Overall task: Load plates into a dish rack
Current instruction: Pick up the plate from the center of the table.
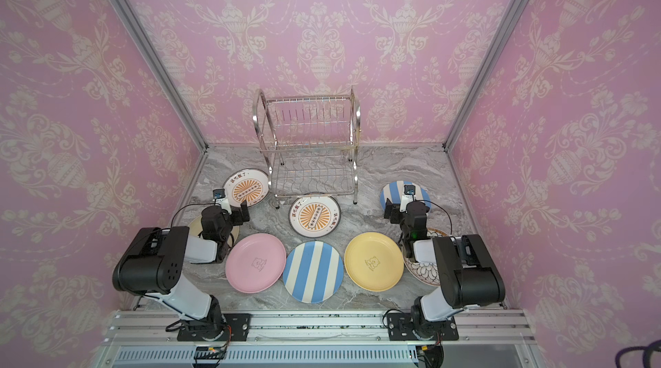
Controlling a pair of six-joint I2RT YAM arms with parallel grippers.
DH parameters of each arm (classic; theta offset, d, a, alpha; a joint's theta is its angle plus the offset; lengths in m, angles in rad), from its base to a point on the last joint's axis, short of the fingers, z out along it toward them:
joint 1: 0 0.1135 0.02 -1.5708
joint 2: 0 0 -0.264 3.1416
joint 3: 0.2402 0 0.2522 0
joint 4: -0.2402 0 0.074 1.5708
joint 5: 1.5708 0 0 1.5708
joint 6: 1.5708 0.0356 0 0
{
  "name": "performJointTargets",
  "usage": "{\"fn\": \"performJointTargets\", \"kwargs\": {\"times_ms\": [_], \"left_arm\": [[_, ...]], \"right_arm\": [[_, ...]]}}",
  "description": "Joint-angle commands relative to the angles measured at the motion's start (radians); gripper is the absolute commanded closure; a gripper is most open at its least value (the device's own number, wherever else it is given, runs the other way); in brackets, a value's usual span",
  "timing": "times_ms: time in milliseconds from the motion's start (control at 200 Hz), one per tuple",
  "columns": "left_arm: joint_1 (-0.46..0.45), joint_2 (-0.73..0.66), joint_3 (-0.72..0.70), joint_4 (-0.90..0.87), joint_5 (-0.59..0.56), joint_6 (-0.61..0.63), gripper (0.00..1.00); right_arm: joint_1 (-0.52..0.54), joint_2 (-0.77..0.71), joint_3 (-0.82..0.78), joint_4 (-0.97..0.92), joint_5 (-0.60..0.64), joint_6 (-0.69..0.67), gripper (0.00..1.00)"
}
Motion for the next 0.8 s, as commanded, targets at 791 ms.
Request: {"fn": "performJointTargets", "kwargs": {"times_ms": [791], "left_arm": [[-0.097, -0.548, 0.075, -0.549, 0.234, -0.156, 0.01]], "right_arm": [[0.591, -0.226, 0.299, -0.824, 0.008, 0.616, 0.20]]}}
